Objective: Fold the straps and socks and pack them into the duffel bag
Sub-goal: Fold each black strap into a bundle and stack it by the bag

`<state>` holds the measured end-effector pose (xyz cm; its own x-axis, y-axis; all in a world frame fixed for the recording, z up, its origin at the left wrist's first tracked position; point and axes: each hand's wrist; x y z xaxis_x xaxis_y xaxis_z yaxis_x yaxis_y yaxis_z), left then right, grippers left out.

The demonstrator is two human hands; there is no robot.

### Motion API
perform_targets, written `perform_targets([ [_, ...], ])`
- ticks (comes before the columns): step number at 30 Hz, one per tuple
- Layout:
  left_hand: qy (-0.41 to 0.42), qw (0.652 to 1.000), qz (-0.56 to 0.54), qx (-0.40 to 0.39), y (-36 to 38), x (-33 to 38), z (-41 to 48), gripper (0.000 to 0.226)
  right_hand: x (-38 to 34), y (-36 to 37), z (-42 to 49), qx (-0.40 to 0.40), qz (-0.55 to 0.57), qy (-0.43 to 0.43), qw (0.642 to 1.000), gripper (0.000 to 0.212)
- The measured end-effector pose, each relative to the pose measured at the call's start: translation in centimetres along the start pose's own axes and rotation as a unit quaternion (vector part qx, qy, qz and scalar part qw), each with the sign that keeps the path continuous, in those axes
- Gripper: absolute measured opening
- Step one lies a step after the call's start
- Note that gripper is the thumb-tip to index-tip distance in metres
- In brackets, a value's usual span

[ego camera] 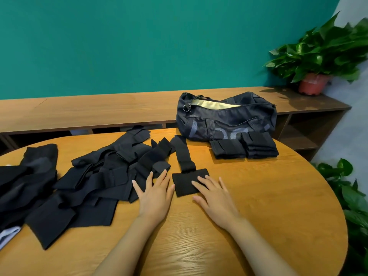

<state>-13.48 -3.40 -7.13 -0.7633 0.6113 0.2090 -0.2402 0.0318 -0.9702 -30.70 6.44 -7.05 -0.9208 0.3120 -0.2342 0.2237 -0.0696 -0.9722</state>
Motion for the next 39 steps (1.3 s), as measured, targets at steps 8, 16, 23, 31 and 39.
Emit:
perform_targets([
  [8, -0.009, 0.999, -0.021, -0.024, -0.4, 0.1, 0.2, 0.051, -0.3, 0.2, -6.8, 0.076, 0.028, 0.038, 0.996, 0.063],
  [16, 0.055, 0.996, 0.041, 0.064, -2.8, 0.8, 1.2, 0.039, -1.8, -1.2, -3.0, 0.116, 0.057, 0.027, 0.991, 0.032],
  [23, 0.149, 0.971, 0.185, -0.029, -3.1, 0.0, 8.1, 0.044, -3.3, -0.9, 3.0, -0.003, 0.041, 0.038, 0.998, 0.058],
  [31, 0.181, 0.947, 0.236, -0.122, -2.3, -1.4, 14.0, 0.055, -3.8, -0.6, 9.0, -0.030, 0.047, 0.054, 0.997, 0.060],
  [39, 0.140, 0.954, 0.241, -0.105, -1.0, -1.3, 14.9, 0.038, -2.7, 0.5, 4.0, -0.037, 0.024, 0.044, 0.998, 0.090],
])
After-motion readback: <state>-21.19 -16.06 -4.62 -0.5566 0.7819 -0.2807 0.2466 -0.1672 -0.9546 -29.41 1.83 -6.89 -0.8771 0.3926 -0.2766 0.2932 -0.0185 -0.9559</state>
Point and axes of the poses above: each hand's wrist, its own z-axis towards the middle knuckle, its own y-axis out of the palm, x = y × z, and after that the axes turned 10 degrees about y, right-handed
